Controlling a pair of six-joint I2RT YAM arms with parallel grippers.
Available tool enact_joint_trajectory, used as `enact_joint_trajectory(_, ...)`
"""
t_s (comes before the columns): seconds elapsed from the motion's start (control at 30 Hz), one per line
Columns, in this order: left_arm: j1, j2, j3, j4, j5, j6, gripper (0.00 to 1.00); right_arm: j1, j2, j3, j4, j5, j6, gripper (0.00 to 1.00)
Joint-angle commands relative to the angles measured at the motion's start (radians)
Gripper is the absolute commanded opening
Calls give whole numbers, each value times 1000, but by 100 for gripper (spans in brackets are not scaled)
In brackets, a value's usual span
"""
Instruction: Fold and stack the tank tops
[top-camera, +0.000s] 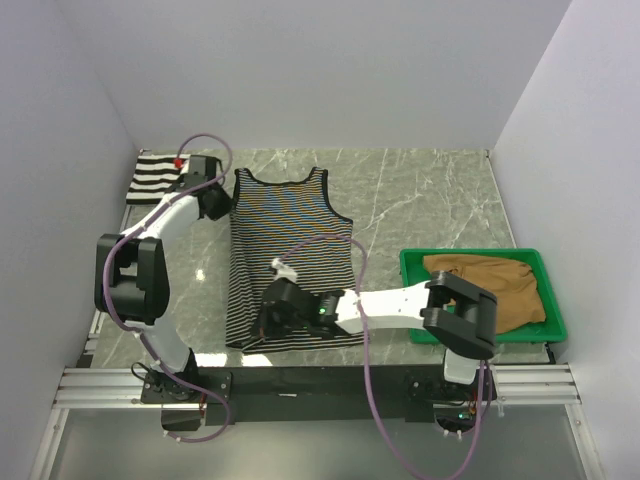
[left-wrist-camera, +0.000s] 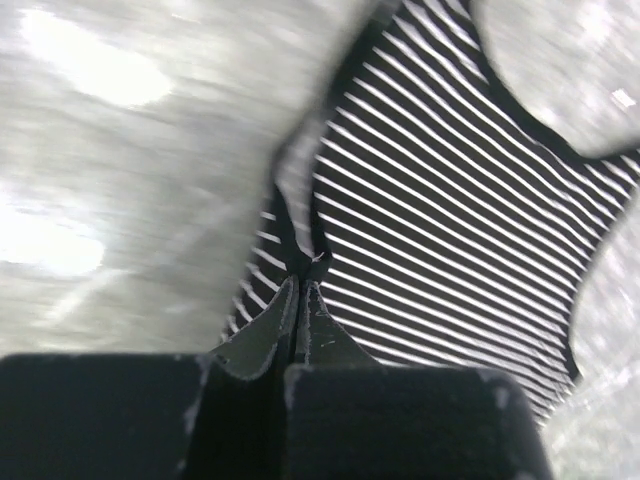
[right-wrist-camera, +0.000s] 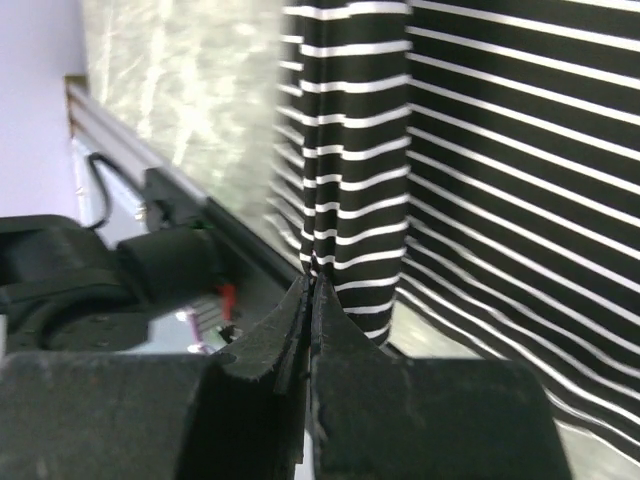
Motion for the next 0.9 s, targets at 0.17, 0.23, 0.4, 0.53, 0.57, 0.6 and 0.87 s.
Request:
enact_joint_trajectory(0.17,-166,90,105,62,3,-61,1,-14,-204,-259,177,55,110,0)
enact_joint_trajectory(0.23,-189,119,118,67,3,-70,0,-14,-225,-290,194,67,128,0)
enact_joint_trajectory(0.4,-243,161,144,78,-2,-86,1,-13,-262,-380,226,89,161,0)
enact_joint_trajectory(0.53,-260,181,152,88,0,-92,0,-13,-281,-434,246,103,184,0)
enact_joint_trajectory(0.57,-264,184,154,91,3,-90,1,-13,-282,-448,248,104,184,0)
enact_joint_trajectory(0.6,-267,185,154,93,3,-90,1,-13,-287,-457,260,104,187,0)
enact_joint_trajectory(0.87,-301,216,178,93,-3,-93,0,-11,-308,-514,291,117,213,3)
